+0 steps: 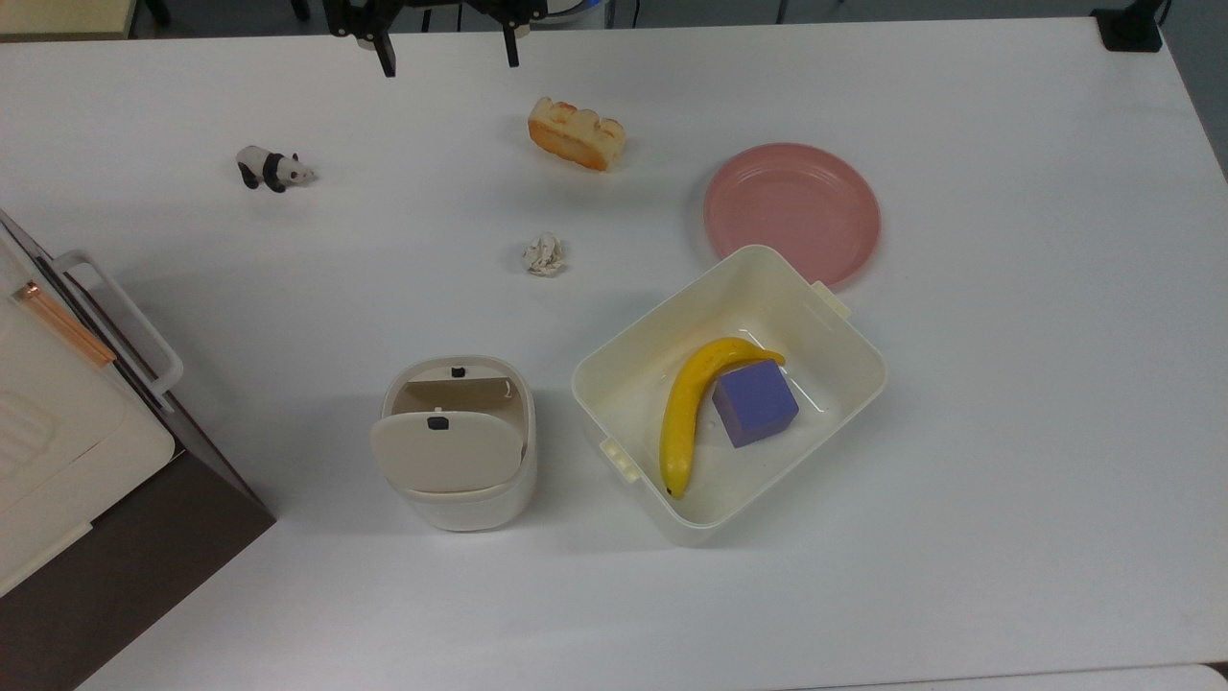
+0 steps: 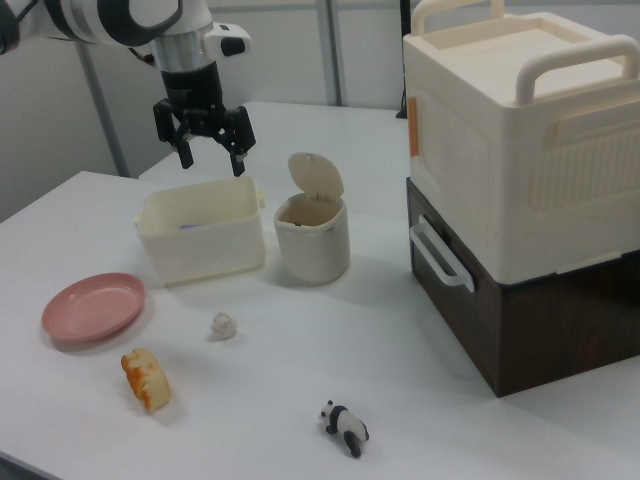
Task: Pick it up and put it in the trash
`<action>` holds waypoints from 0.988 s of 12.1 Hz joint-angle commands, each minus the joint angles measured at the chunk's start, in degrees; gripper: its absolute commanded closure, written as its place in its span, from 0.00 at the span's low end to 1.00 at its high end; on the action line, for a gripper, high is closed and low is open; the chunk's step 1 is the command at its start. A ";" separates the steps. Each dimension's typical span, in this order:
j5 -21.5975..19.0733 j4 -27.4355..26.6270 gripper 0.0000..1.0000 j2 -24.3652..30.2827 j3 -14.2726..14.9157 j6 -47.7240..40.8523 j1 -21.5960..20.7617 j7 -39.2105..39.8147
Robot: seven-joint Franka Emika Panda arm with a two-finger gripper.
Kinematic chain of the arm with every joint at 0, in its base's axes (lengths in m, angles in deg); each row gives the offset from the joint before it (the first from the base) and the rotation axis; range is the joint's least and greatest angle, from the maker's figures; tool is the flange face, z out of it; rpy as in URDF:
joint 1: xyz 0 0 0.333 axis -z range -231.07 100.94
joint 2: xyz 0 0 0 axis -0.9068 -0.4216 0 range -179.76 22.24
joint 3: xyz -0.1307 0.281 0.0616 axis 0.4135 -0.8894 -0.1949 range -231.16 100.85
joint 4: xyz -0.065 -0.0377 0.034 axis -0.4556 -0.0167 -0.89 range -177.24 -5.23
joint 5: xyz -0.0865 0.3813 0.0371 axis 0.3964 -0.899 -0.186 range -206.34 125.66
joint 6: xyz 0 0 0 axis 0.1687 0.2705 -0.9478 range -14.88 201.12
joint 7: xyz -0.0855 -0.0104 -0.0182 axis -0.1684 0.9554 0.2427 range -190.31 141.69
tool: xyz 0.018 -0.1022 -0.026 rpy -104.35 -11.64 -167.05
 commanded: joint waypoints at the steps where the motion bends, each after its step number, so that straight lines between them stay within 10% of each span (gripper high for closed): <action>1: 0.83 -0.50 0.00 0.44 0.26 -0.59 -0.10 2.07; 12: 0.57 -0.24 0.00 -0.69 0.17 -0.42 -0.19 1.72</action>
